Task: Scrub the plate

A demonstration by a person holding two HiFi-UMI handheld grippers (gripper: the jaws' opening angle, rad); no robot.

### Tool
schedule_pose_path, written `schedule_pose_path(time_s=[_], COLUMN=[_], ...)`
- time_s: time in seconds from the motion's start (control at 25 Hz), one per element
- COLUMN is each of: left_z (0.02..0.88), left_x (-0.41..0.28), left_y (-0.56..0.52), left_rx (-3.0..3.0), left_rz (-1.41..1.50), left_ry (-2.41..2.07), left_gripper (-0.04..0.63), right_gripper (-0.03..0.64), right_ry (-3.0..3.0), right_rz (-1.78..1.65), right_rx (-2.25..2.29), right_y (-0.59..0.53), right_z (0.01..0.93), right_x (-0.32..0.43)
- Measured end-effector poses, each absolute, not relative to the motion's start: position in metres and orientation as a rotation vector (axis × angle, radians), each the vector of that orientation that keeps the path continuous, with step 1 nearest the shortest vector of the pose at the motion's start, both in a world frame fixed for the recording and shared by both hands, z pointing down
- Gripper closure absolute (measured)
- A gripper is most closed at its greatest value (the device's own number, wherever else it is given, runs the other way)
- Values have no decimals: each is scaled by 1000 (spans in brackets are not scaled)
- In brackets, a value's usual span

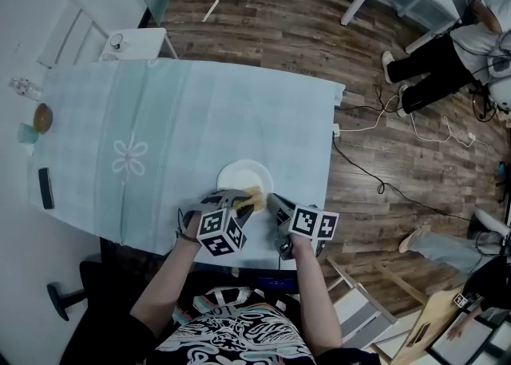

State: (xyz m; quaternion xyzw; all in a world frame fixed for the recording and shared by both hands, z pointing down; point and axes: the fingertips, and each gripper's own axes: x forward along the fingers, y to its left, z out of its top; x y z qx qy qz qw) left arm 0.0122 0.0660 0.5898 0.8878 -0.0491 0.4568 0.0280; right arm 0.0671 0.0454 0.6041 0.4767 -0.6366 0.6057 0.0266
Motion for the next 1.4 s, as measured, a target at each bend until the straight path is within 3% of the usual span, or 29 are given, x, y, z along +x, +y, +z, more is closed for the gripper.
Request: schedule_pose_path(time_s=[0.92, 1.4], left_z=[591, 590], left_x=[23, -5], left_y=[17, -13], left_rx=[2627, 2573], left_rz=[1275, 1298], left_ry=[-444, -615], left_gripper=[482, 482], right_gripper=[601, 601], right_ry=[-1970, -1974], right_rz=[1886, 1888], right_rx=[1462, 1469], right_y=[46, 46], right_z=[603, 605], right_x=[67, 69])
